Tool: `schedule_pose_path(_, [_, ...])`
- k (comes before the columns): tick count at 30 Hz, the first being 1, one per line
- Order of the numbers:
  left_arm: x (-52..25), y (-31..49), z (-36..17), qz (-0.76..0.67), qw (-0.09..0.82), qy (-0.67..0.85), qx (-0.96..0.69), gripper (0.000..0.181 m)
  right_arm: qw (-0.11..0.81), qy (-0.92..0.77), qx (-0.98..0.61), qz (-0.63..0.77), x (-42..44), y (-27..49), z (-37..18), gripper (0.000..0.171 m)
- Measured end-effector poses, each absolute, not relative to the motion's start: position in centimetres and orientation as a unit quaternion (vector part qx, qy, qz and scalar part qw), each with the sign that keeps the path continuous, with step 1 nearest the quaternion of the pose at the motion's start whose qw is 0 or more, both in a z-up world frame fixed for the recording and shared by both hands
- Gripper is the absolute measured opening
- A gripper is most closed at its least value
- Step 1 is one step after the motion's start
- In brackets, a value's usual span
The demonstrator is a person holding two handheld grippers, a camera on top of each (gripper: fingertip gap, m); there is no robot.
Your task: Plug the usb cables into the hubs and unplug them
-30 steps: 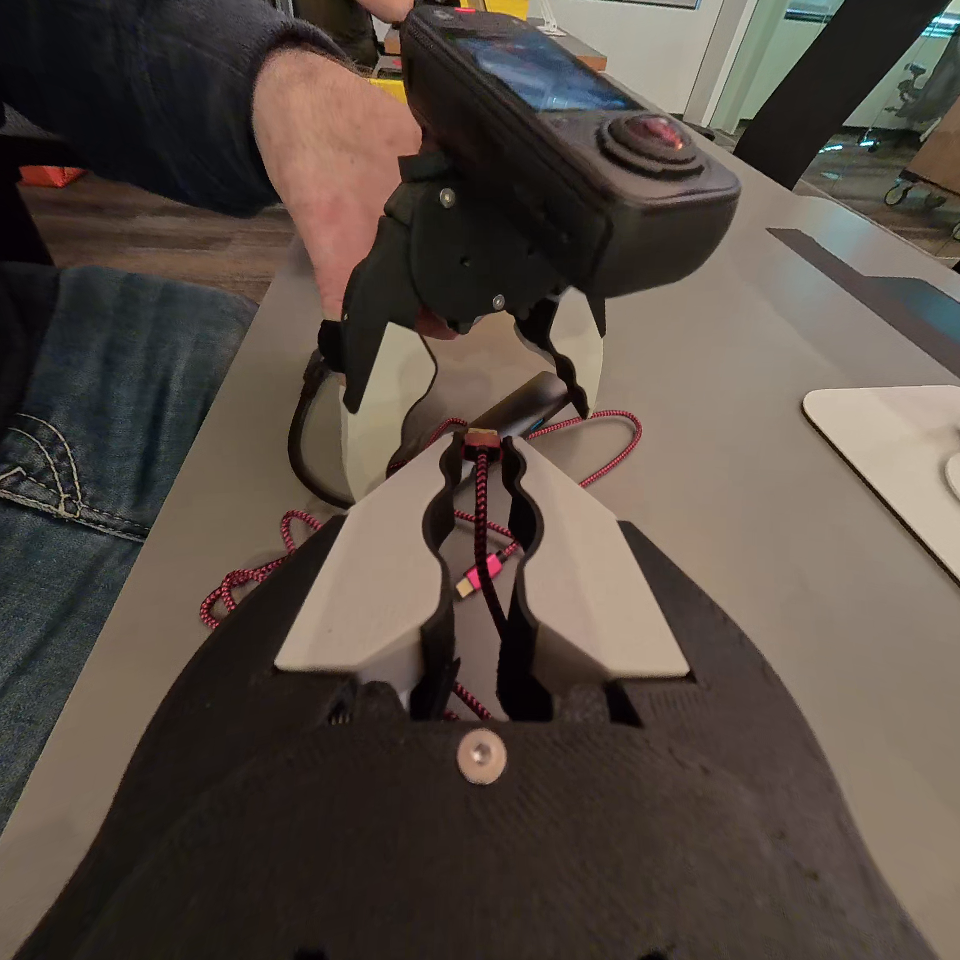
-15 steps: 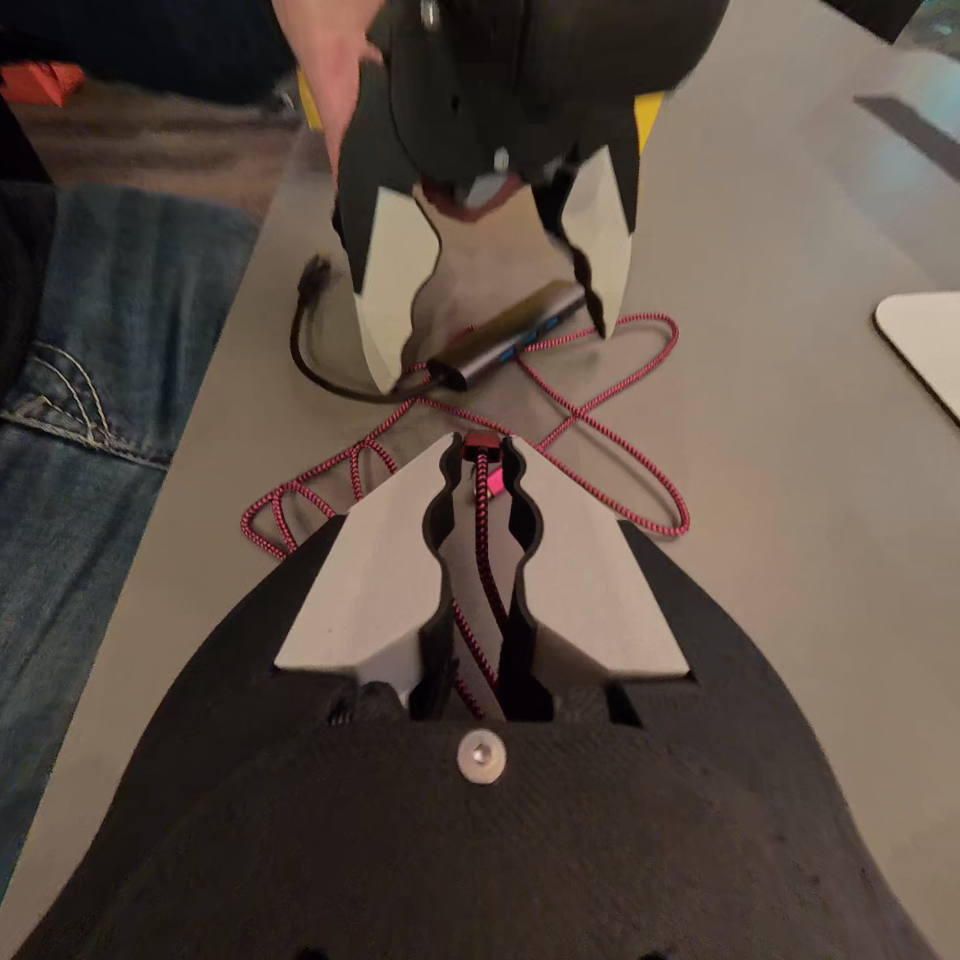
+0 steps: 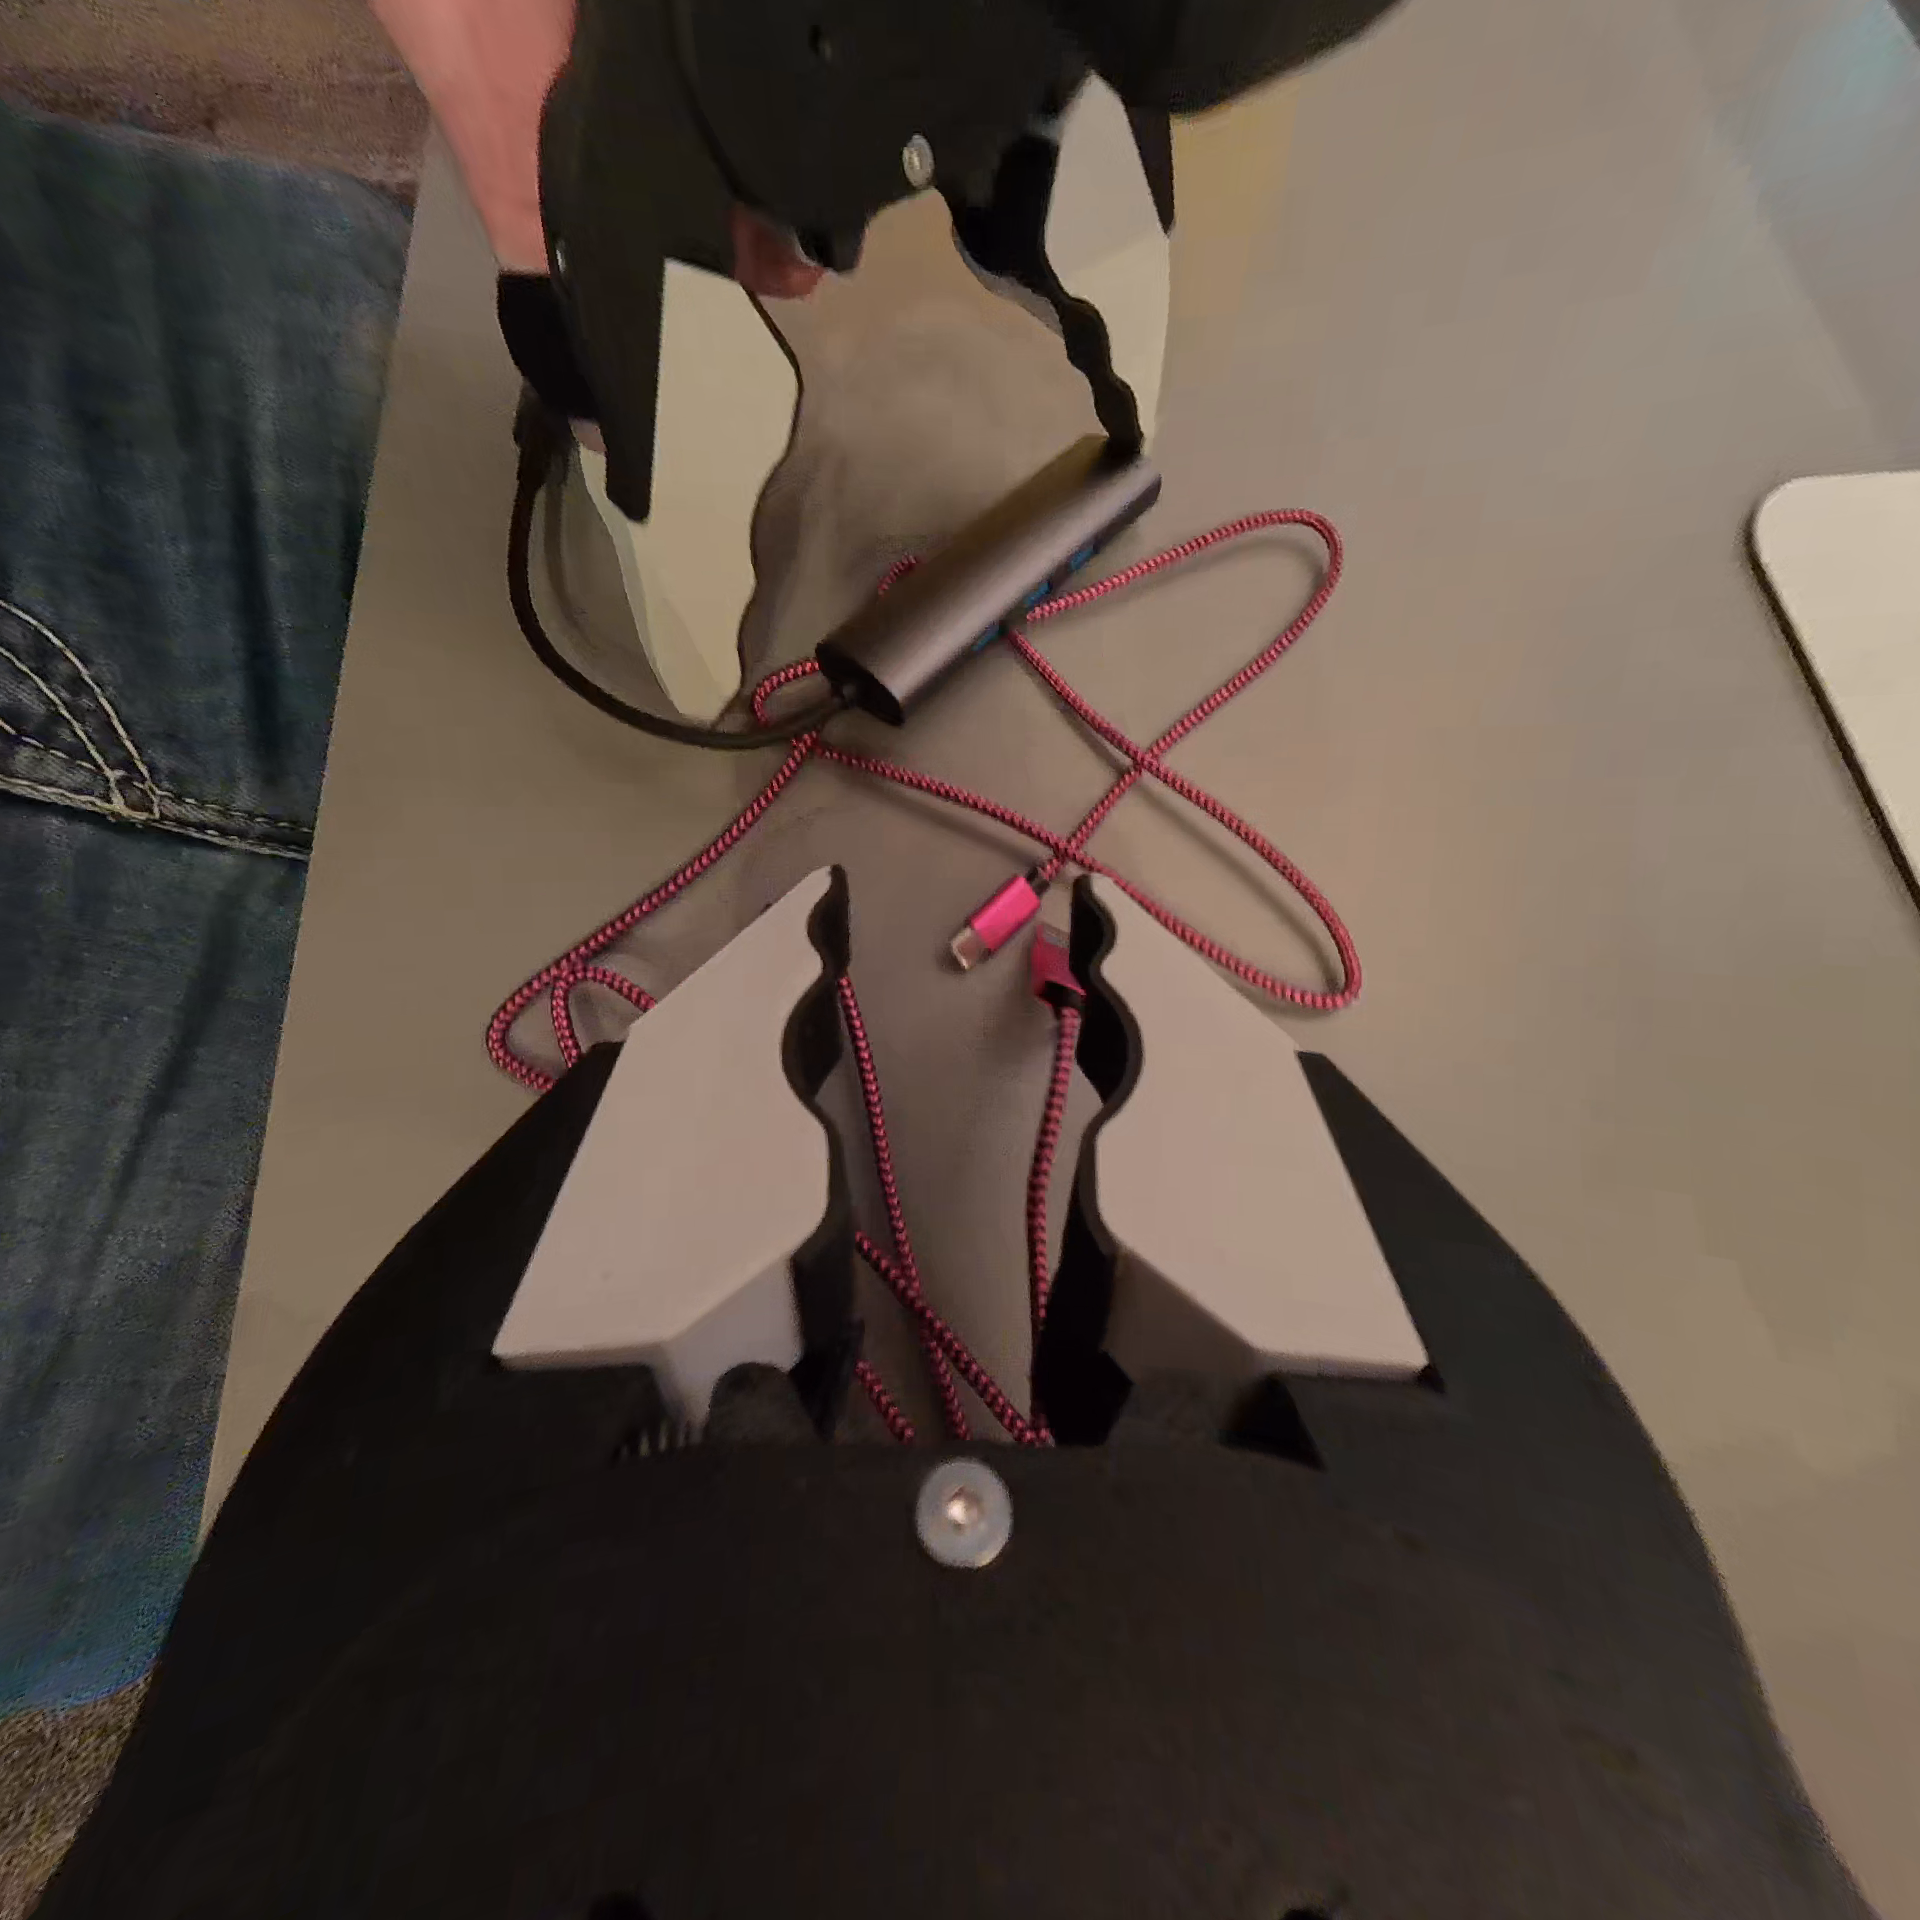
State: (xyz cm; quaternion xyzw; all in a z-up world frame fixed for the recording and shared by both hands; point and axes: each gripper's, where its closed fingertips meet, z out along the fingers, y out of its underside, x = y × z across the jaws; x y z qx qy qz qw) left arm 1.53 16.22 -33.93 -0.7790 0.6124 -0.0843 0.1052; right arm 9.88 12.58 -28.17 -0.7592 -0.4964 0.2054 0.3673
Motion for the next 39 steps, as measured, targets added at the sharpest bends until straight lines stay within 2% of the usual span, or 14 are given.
schedule_pose_path(4, [2.1, 16.7, -34.4, -0.085, 0.112, 0.605, -0.784, 0.146, 0.335, -0.482, -0.771, 0.248, 6.8, 13.8, -28.7, 0.018])
schedule_pose_path(6, [2.2, 16.7, -34.4, -0.092, 0.117, 0.603, -0.783, 0.144, 0.285, -0.480, -0.792, 0.248, 6.2, 14.5, -30.6, 0.026])
schedule_pose_path(7, [2.4, 16.7, -34.2, -0.101, 0.127, 0.608, -0.778, 0.138, 0.263, -0.476, -0.798, 0.259, 5.8, 14.6, -31.3, 0.029])
schedule_pose_path(11, [2.5, 16.3, -34.0, -0.131, 0.165, 0.608, -0.766, 0.132, 0.250, -0.462, -0.800, 0.288, 4.6, 15.4, -31.3, 0.023])
schedule_pose_path(12, [2.5, 16.3, -34.0, -0.136, 0.172, 0.609, -0.762, 0.131, 0.253, -0.453, -0.798, 0.307, 4.3, 15.5, -30.8, 0.027])
schedule_pose_path(13, [2.5, 16.3, -33.9, -0.138, 0.180, 0.611, -0.759, 0.131, 0.254, -0.438, -0.795, 0.335, 4.0, 15.5, -30.1, 0.041])
schedule_pose_path(14, [2.7, 16.1, -33.8, -0.140, 0.186, 0.616, -0.752, 0.131, 0.252, -0.428, -0.791, 0.358, 3.7, 15.5, -29.5, 0.045])
schedule_pose_path(20, [4.0, 15.8, -32.8, -0.127, 0.258, 0.644, -0.709, 0.131, 0.190, -0.420, -0.807, 0.369, 3.0, 15.4, -31.0, 0.046])
schedule_pose_path(21, [4.1, 15.7, -32.6, -0.125, 0.271, 0.648, -0.701, 0.131, 0.183, -0.423, -0.801, 0.382, 2.7, 15.2, -30.8, 0.037])
schedule_pose_path(24, [4.3, 15.8, -31.9, -0.112, 0.315, 0.652, -0.680, 0.131, 0.173, -0.423, -0.796, 0.397, 2.5, 15.1, -30.3, 0.033])
schedule_pose_path(29, [4.7, 16.4, -29.7, -0.102, 0.374, 0.655, -0.648, 0.122, 0.198, -0.394, -0.787, 0.432, 2.8, 15.5, -28.9, 0.017])
schedule_pose_path(31, [4.9, 16.7, -28.7, -0.094, 0.385, 0.657, -0.641, 0.131, 0.213, -0.375, -0.790, 0.436, 2.9, 15.6, -28.4, 0.016])
schedule_pose_path(33, [4.8, 16.9, -29.1, -0.059, 0.367, 0.667, -0.645, 0.146, 0.233, -0.348, -0.795, 0.439, 2.9, 16.1, -27.8, 0.015])
schedule_pose_path(39, [6.0, 17.0, -28.2, -0.079, 0.374, 0.632, -0.674, 0.147, 0.277, -0.284, -0.804, 0.442, 2.9, 16.8, -26.8, 0.014])
